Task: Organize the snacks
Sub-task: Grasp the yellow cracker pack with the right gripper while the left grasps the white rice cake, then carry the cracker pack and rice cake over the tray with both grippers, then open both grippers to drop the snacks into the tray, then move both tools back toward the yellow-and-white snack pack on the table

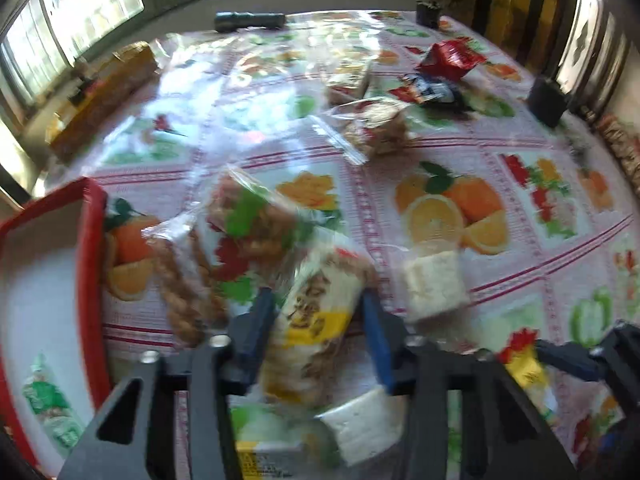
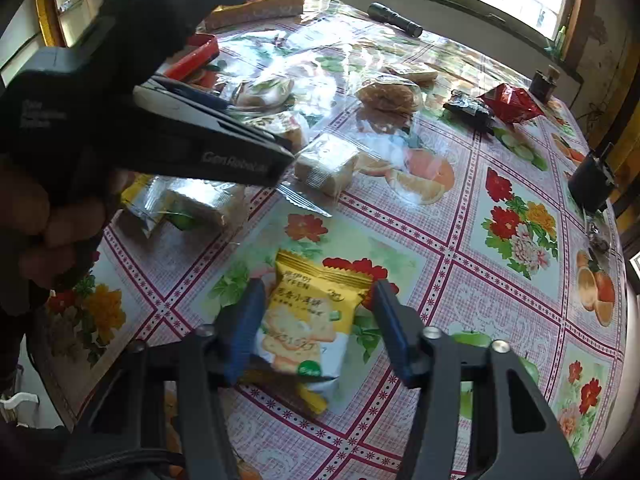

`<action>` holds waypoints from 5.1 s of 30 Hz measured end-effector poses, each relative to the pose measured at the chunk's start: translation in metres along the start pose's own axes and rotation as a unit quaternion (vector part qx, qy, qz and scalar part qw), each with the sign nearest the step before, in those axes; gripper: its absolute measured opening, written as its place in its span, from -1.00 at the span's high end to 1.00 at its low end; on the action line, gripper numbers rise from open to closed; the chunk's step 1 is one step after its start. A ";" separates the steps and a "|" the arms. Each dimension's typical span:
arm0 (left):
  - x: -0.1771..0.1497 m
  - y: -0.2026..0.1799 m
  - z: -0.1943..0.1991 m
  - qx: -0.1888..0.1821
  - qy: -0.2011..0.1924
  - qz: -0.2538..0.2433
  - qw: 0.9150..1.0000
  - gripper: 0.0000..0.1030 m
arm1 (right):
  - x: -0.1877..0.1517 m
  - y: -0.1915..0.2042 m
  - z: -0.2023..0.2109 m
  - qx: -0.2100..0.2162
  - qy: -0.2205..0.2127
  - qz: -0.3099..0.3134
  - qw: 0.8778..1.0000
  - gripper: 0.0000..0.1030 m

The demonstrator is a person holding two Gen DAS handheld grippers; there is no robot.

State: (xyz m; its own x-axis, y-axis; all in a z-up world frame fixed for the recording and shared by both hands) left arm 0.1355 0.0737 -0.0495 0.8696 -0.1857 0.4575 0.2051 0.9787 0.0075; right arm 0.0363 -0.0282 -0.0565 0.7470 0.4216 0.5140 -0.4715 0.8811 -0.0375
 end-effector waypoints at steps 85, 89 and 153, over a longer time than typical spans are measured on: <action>-0.110 0.231 0.110 0.102 -0.061 0.275 0.954 0.38 | 0.177 0.171 -0.069 0.234 -0.063 0.045 0.969 0.22; -0.111 0.234 0.103 0.105 -0.051 0.278 0.954 0.38 | 0.175 0.170 -0.076 0.235 -0.056 0.042 0.969 0.22; -0.078 0.033 0.104 0.046 -0.014 0.079 0.996 -0.09 | -0.008 -0.003 0.040 -0.043 0.036 -0.044 0.997 -0.59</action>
State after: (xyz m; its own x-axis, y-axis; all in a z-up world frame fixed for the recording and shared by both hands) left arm 0.0281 0.1293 0.0073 0.8750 -0.0270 0.4833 0.0226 0.9996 0.0148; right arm 0.0131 -0.0428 -0.0265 0.8173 0.3528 0.4556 -0.3623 0.9294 -0.0697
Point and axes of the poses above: each gripper's, at about its wrist camera, not at the fingertips, and z roughly against the way its jaws point, y to its left, x to its top, the point moved 2 cm from there along -z, roughly the way its jaws point, and after that the axes turned 3 degrees about z, right-handed, at the moved point
